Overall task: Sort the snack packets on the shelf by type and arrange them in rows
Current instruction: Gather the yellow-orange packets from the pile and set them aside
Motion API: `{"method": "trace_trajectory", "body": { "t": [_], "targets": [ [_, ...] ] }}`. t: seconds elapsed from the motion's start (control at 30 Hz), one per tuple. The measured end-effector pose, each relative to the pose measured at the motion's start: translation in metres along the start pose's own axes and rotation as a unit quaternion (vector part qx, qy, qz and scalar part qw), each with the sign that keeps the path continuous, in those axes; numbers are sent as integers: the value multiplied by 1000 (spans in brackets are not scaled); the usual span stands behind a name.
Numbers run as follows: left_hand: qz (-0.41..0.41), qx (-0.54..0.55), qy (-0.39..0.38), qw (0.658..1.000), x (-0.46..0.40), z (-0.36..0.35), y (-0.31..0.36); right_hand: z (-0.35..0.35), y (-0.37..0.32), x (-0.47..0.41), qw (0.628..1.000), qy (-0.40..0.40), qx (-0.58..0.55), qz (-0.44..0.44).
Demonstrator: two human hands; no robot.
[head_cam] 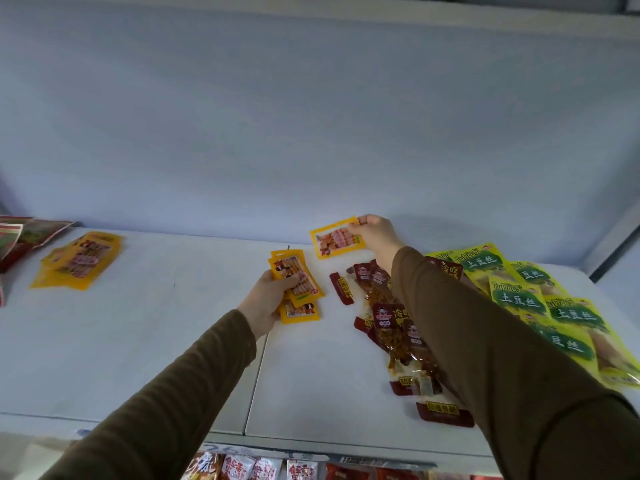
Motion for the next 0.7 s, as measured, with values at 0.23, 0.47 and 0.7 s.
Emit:
{"method": "trace_trajectory", "body": {
  "t": [0.23, 0.47, 0.7],
  "targets": [
    [7, 14, -16, 1000, 2, -18, 3, 19, -8, 23, 991, -18, -134, -17],
    [2, 27, -56, 998, 14, -51, 4, 24, 8, 59, 981, -17, -188, -39],
    [-31, 59, -119, 991, 32, -85, 0, 8, 34, 105, 990, 3, -127, -66]
  ]
}}
Point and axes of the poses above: each hand's wrist, its own x-axis away from the middle knuckle, its own z-axis out of the back of the hand, y = z × x, the point moved 6 cm from there along -x, towards the middle knuckle, and after that the axes turned 1 degree about -z, right-handed, at the moved point
